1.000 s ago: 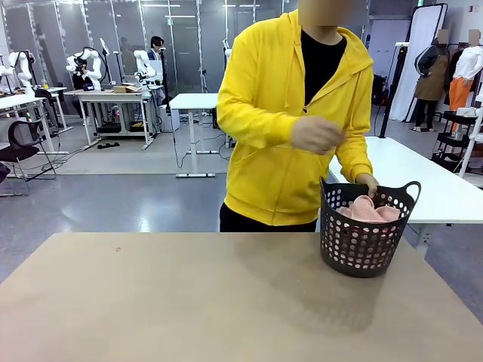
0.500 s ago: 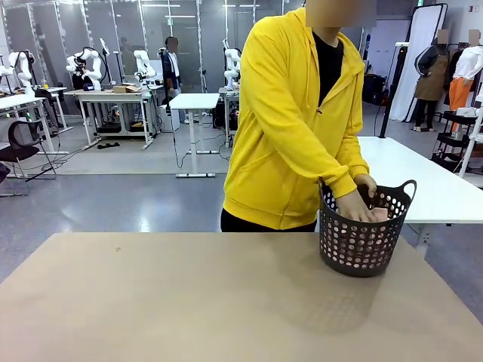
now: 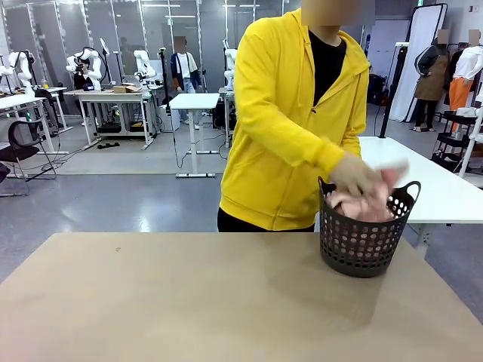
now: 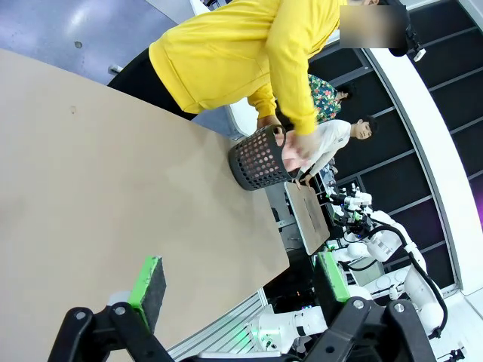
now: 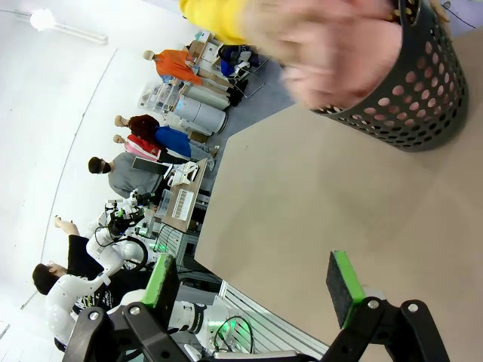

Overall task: Fold the towel.
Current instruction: Grab the top end of the 100 cm Hotel Towel extended by the human.

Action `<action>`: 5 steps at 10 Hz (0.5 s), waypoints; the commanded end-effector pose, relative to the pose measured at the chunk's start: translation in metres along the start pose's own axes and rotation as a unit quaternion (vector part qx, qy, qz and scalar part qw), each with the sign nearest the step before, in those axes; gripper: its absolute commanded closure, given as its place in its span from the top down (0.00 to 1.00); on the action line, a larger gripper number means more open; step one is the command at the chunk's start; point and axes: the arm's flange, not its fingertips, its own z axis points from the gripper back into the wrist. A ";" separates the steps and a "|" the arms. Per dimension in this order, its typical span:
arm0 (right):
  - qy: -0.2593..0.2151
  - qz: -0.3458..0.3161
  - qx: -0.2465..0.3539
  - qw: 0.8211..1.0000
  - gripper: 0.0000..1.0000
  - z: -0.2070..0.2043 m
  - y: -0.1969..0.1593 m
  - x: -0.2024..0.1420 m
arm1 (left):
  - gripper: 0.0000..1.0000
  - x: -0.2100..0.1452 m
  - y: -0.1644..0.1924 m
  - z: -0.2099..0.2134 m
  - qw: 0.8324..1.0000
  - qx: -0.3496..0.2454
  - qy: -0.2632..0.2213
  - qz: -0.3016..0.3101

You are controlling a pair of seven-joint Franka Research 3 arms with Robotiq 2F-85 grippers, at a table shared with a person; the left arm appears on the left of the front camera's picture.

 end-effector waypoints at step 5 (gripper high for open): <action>-0.002 0.000 0.002 1.000 1.00 0.001 0.000 0.000 | 1.00 0.000 -0.001 -0.001 1.000 -0.001 0.001 0.000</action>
